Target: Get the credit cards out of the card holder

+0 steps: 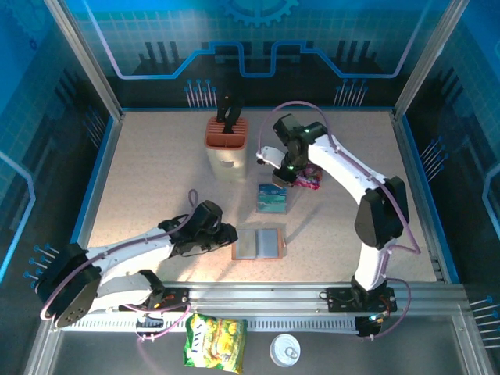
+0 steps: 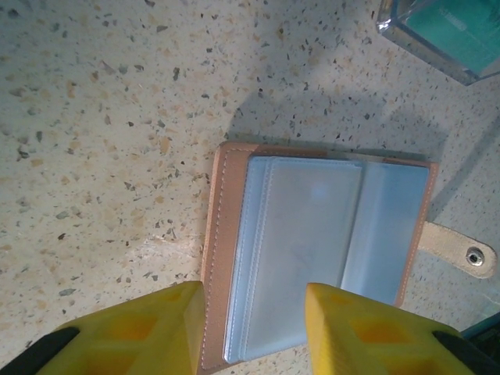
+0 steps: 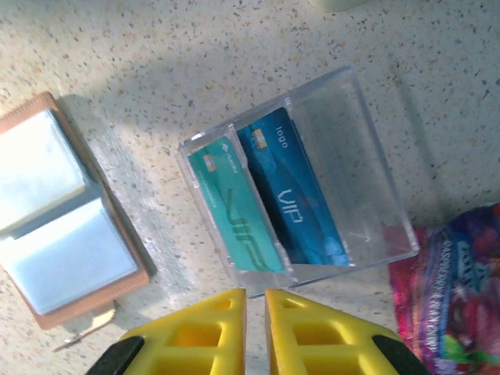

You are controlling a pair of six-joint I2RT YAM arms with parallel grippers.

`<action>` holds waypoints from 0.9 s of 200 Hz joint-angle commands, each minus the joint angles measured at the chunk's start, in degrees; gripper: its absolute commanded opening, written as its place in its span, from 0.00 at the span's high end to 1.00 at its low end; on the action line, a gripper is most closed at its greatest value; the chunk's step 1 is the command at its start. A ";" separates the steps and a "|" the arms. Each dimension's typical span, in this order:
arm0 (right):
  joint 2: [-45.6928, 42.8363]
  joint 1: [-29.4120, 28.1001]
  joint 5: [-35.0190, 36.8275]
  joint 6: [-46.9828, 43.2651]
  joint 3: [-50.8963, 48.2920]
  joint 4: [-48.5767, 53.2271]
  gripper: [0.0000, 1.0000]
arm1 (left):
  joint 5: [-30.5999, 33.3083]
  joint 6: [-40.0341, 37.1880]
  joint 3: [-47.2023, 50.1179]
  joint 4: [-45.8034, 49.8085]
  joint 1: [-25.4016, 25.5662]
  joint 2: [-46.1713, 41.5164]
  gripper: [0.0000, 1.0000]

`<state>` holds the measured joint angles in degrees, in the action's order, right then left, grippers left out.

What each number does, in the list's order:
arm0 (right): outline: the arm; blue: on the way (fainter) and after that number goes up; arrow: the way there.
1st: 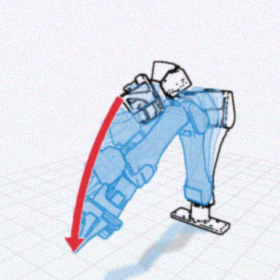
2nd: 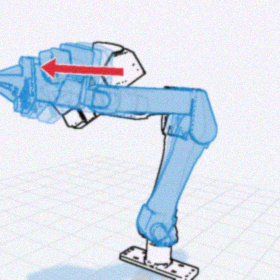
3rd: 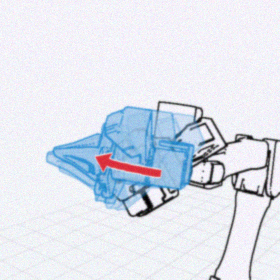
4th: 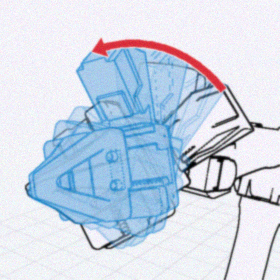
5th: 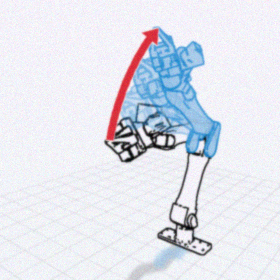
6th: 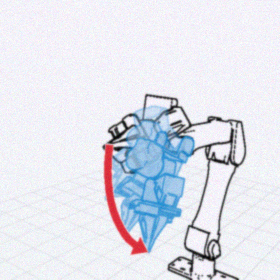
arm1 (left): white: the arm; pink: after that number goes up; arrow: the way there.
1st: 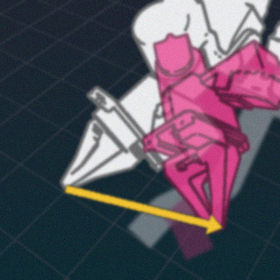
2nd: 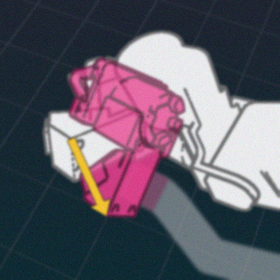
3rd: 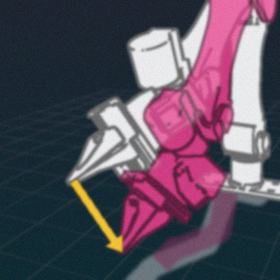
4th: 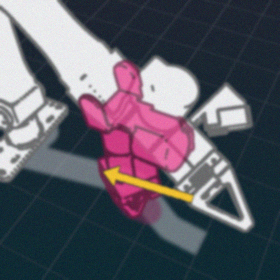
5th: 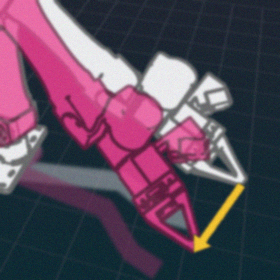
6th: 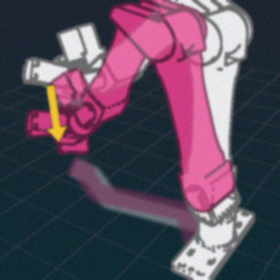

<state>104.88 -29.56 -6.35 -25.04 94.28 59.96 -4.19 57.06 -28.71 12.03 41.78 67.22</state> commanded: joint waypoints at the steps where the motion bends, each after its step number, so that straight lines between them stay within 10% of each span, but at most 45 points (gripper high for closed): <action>1: -4.24 -0.12 -2.77 13.91 -5.10 -6.80 0.88 | -1.71 0.58 -0.29 -1.98 -0.38 1.39 0.63; 67: -14.22 -1.52 -14.97 42.79 -23.21 -20.95 0.95 | -2.29 0.24 -0.15 -3.93 -0.27 4.38 0.80; 180: -17.94 -13.04 -17.05 63.31 -40.93 -39.81 0.83 | -3.44 -0.43 -1.19 -3.51 -0.21 9.68 0.98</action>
<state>87.55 -40.60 -22.94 33.01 54.61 24.97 -6.48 56.86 -28.71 8.03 41.78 76.07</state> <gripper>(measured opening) 0.159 0.042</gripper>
